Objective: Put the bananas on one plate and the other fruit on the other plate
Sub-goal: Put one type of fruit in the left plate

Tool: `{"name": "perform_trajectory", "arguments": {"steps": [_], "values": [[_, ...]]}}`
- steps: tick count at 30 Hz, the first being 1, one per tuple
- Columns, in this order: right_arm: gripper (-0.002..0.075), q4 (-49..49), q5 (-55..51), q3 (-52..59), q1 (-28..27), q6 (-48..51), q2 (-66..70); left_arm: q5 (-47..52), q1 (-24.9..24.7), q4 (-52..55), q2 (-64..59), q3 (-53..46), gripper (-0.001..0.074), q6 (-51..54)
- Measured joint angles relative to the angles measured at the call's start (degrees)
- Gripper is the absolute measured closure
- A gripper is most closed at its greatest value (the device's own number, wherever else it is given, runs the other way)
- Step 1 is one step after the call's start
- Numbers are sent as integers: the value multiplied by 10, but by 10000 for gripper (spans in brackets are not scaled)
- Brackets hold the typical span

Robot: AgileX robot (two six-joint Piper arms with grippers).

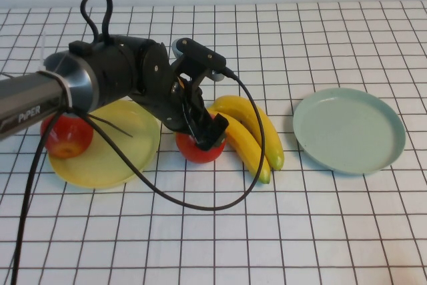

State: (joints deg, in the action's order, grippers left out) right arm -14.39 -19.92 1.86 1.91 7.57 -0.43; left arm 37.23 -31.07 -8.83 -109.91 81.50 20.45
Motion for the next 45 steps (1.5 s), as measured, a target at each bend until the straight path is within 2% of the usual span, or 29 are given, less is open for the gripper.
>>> {"name": "perform_trajectory", "arguments": {"steps": [4,11,14,17,23,26,29,33,38,42,45], "values": [[741,0,0,0,0,0,0,0,0,-2,0,0,149,-5],[741,0,0,0,0,0,0,4,0,-15,2,1,149,-14],[741,0,0,0,0,0,0,41,0,14,14,10,149,-37],[741,0,0,0,0,0,0,81,0,98,44,37,149,-97],[741,0,0,0,0,0,0,147,1,339,103,58,149,-277],[741,0,0,0,0,0,0,176,20,389,98,58,149,-336],[741,0,0,0,0,0,0,176,50,362,84,55,149,-345],[741,0,0,0,0,0,0,147,79,273,67,26,150,-292],[741,0,0,0,0,0,0,112,82,227,56,-4,146,-266],[741,0,0,0,0,0,0,103,82,221,56,-6,69,-250],[741,0,0,0,0,0,0,101,82,200,56,-6,66,-227]]}}
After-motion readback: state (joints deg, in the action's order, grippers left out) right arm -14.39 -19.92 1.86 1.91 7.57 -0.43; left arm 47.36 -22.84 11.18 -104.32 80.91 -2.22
